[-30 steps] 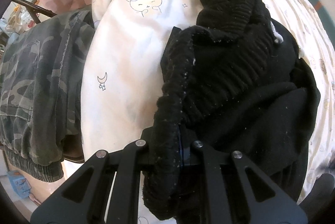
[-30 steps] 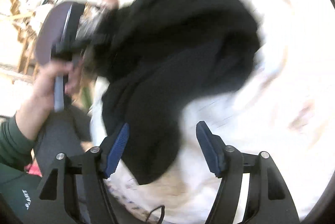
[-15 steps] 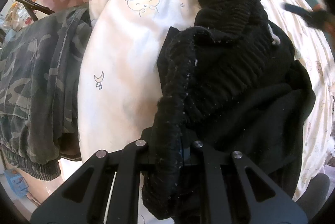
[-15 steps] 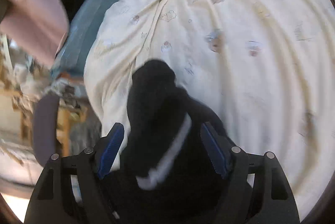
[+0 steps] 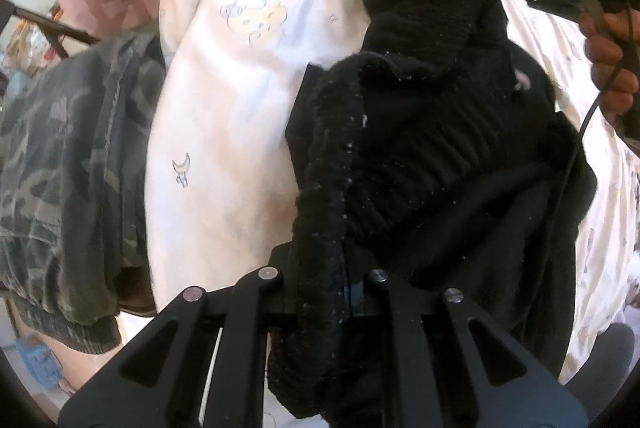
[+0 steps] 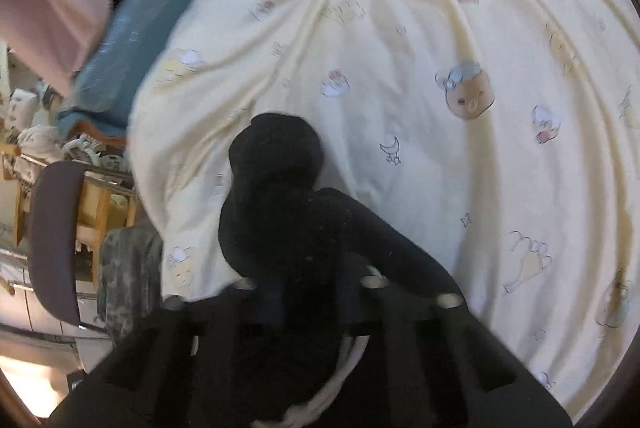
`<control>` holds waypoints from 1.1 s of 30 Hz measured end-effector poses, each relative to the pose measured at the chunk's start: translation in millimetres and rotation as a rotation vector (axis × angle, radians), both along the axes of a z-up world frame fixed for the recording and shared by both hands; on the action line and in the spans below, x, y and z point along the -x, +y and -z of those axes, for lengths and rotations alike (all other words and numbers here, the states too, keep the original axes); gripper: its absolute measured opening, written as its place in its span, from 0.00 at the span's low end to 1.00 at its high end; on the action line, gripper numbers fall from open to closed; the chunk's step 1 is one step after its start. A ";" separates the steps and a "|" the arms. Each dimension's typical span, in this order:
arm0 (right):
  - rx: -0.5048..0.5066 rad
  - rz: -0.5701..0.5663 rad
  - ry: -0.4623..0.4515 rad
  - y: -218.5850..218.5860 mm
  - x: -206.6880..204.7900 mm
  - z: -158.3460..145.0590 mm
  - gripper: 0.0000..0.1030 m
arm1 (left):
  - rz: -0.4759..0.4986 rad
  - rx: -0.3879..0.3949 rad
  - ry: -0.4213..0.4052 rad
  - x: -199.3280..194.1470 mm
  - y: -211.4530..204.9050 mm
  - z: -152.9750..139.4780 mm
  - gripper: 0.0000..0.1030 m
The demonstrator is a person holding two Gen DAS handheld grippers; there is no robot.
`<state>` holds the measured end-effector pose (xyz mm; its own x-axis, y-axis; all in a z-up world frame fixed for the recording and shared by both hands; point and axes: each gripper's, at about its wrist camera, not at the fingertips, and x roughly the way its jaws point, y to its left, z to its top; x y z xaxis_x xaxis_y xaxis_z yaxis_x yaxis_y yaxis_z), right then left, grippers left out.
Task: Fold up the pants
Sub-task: 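Lift the pants high with both tools so they hang straight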
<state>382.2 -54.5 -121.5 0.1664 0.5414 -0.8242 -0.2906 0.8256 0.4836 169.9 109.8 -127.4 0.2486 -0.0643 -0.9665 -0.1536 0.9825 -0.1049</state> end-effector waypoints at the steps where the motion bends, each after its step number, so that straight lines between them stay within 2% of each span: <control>1: -0.015 -0.004 -0.044 -7.4 8.6 -15.4 0.11 | 0.002 0.000 -0.011 0.7 0.4 -4.2 0.10; 8: -0.109 0.099 -0.230 -80.4 56.9 -119.2 0.09 | 0.030 0.079 -0.178 7.6 12.5 -65.7 0.10; 14: -0.152 0.142 -0.397 -128.9 119.3 -231.7 0.08 | 0.092 0.055 -0.359 7.6 6.0 -152.8 0.09; 21: -0.187 0.234 -0.595 -170.1 180.8 -352.4 0.08 | 0.136 -0.036 -0.621 20.8 -14.1 -297.8 0.09; 23: -0.196 0.246 -0.676 -177.2 201.5 -393.9 0.08 | 0.152 -0.050 -0.673 23.3 -18.5 -338.4 0.09; 24: -0.195 0.245 -0.706 -179.0 207.1 -407.3 0.08 | 0.165 -0.065 -0.710 26.9 -22.3 -363.8 0.09; 26: -0.191 0.254 -0.805 -182.3 230.3 -453.8 0.08 | 0.188 -0.107 -0.787 36.7 -28.8 -409.7 0.09; 28: -0.199 0.272 -0.861 -186.6 246.1 -491.5 0.08 | 0.206 -0.140 -0.863 48.5 -33.1 -461.2 0.09; 33: -0.183 0.304 -0.962 -191.2 276.0 -578.5 0.08 | 0.230 -0.206 -0.971 68.6 -40.1 -554.5 0.09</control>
